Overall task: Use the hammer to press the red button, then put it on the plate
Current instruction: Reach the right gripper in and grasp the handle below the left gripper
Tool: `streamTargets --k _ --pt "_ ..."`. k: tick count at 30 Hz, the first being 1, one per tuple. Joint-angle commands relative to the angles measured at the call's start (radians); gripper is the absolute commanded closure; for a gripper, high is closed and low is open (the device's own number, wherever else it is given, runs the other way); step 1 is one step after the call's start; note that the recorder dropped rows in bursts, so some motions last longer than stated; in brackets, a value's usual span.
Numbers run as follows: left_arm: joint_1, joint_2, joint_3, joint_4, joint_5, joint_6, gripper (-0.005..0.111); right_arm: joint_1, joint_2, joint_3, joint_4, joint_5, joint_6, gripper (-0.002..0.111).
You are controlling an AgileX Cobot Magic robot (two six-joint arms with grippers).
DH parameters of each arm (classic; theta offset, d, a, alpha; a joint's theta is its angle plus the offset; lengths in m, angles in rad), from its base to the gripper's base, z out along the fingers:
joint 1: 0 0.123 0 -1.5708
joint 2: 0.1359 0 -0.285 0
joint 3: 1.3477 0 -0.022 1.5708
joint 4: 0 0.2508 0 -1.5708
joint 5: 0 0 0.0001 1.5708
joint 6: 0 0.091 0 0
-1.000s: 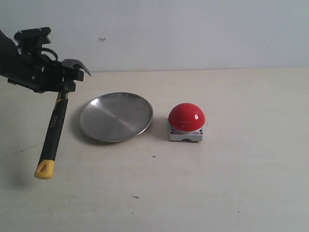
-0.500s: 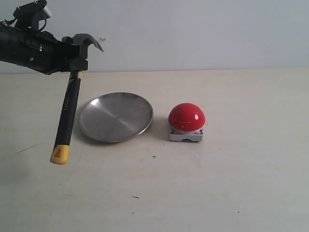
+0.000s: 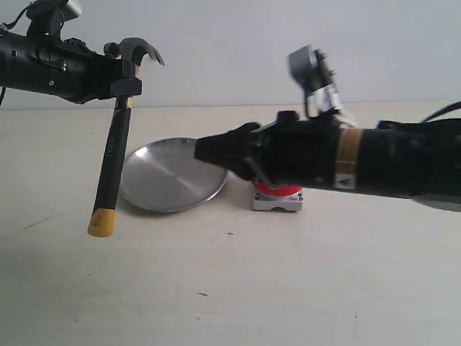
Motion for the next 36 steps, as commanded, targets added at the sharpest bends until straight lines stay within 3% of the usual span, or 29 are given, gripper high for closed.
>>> streamTargets --k 1,5,10,29,36 --pt "0.001 -0.023 -0.007 -0.039 0.002 0.02 0.107 0.097 0.155 -0.127 0.023 0.068 -0.069 0.07" --pt "0.001 -0.023 -0.007 -0.043 0.01 0.022 0.107 0.158 0.279 -0.256 0.065 0.092 -0.076 0.047" --pt "0.001 -0.023 -0.007 -0.05 0.025 0.022 0.107 0.182 0.354 -0.357 0.123 0.092 -0.076 0.039" --pt "0.001 -0.023 -0.007 -0.078 0.075 0.026 0.107 0.198 0.536 -0.596 0.121 0.152 -0.078 0.04" --pt "0.001 -0.023 -0.007 -0.084 0.083 0.041 0.107 0.198 0.539 -0.601 0.119 0.162 -0.076 0.049"
